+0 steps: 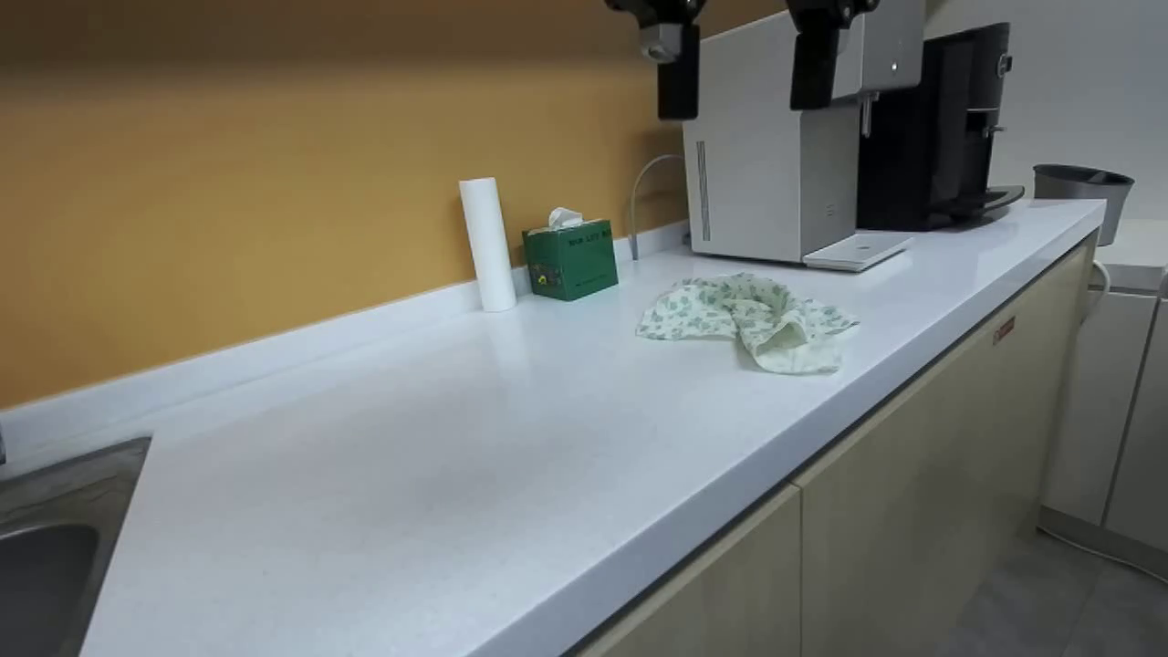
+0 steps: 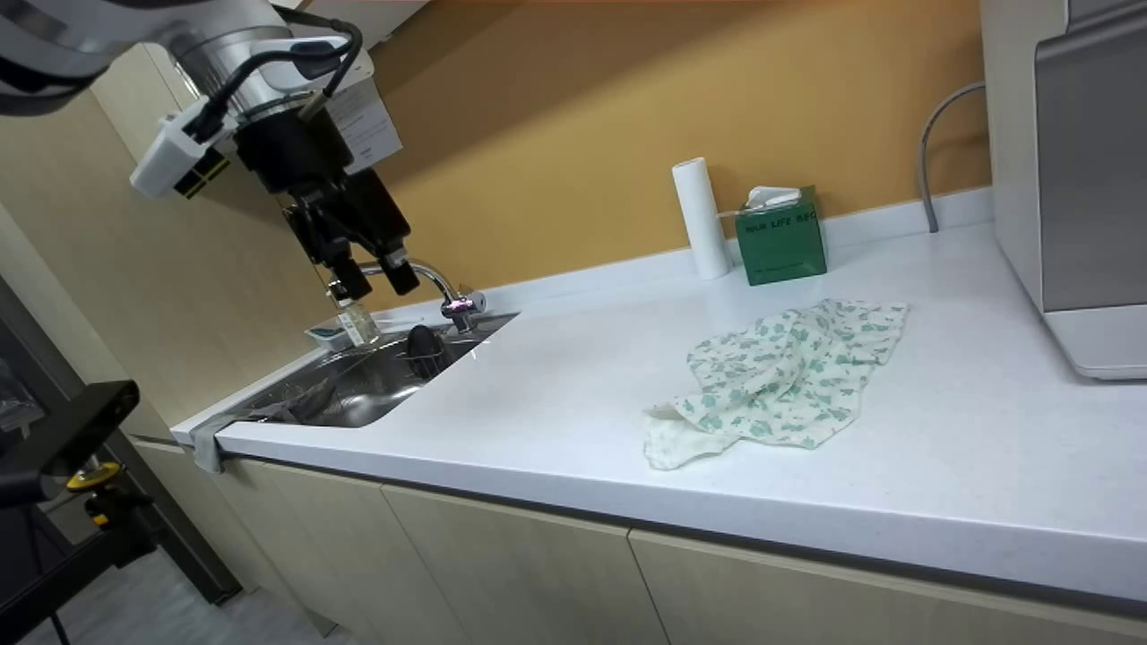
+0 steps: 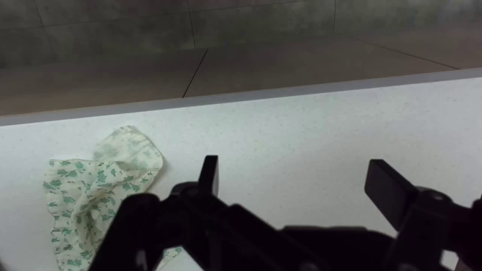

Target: Wipe the counter with the towel

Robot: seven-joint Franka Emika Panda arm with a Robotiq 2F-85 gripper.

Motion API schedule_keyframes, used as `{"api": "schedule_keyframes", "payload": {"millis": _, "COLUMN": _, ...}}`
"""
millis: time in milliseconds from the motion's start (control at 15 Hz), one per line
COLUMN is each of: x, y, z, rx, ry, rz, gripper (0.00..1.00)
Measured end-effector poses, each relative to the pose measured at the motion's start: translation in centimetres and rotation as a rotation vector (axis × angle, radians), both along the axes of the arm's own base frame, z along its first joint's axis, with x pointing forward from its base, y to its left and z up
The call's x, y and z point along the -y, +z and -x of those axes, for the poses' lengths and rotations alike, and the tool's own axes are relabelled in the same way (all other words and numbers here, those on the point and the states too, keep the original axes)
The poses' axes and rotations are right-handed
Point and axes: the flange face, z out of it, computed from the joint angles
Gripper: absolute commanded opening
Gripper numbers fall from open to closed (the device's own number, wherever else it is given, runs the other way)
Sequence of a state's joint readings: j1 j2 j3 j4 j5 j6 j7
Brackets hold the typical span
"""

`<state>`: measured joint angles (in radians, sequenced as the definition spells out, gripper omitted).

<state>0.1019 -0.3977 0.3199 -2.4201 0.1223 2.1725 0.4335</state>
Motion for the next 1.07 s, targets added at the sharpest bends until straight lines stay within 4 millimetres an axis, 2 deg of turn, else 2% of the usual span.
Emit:
{"api": "schedule_keyframes", "payload": {"millis": 467, "x": 0.0, "y": 0.0, "z": 0.0, "rx": 0.004, "ry": 0.001, "rz": 0.006, "gripper": 1.0}}
{"api": "schedule_keyframes", "payload": {"millis": 600, "x": 0.6, "y": 0.0, "z": -0.4, "rx": 0.034, "ry": -0.02, "rz": 0.028, "gripper": 1.0}}
{"api": "schedule_keyframes", "payload": {"millis": 733, "x": 2.3, "y": -0.1, "z": -1.4, "rx": 0.089, "ry": -0.087, "rz": 0.062, "gripper": 1.0}}
{"api": "schedule_keyframes", "payload": {"millis": 1067, "x": 9.4, "y": -1.9, "z": -4.3, "rx": 0.2, "ry": -0.287, "rz": 0.157, "gripper": 1.0}}
